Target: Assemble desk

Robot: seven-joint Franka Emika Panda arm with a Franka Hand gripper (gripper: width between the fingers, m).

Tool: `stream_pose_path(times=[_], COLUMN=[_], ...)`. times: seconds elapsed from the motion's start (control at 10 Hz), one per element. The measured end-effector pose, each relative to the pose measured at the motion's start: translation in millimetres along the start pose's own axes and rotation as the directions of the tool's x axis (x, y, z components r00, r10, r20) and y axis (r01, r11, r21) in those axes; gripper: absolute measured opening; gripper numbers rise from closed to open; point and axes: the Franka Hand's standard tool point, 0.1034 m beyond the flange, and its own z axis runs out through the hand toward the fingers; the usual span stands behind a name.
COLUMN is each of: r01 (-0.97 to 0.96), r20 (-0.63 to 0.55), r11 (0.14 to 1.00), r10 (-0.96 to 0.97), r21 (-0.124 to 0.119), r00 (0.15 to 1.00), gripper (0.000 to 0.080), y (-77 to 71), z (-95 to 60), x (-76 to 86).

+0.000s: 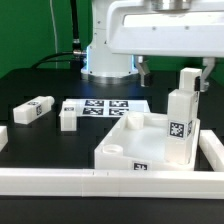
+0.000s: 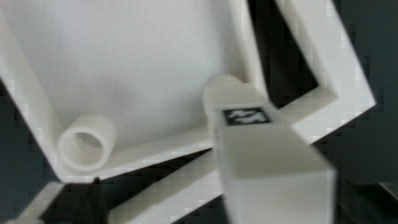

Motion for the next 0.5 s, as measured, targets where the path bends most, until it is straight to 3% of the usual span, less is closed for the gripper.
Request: stream_pose_path(times=[0.4,0.5], r01=[0.016,0.069], r20=[-0.002,-0.028], r11=[1.0,0.998], r10=[-0.016,-0.069], r21=[0.001,0.012], r00=[1.0,0.997], gripper=[0.0649,0.0649], y=[-2.0,3.2], z=[0.8,1.1], x=[-2.1,-6.1])
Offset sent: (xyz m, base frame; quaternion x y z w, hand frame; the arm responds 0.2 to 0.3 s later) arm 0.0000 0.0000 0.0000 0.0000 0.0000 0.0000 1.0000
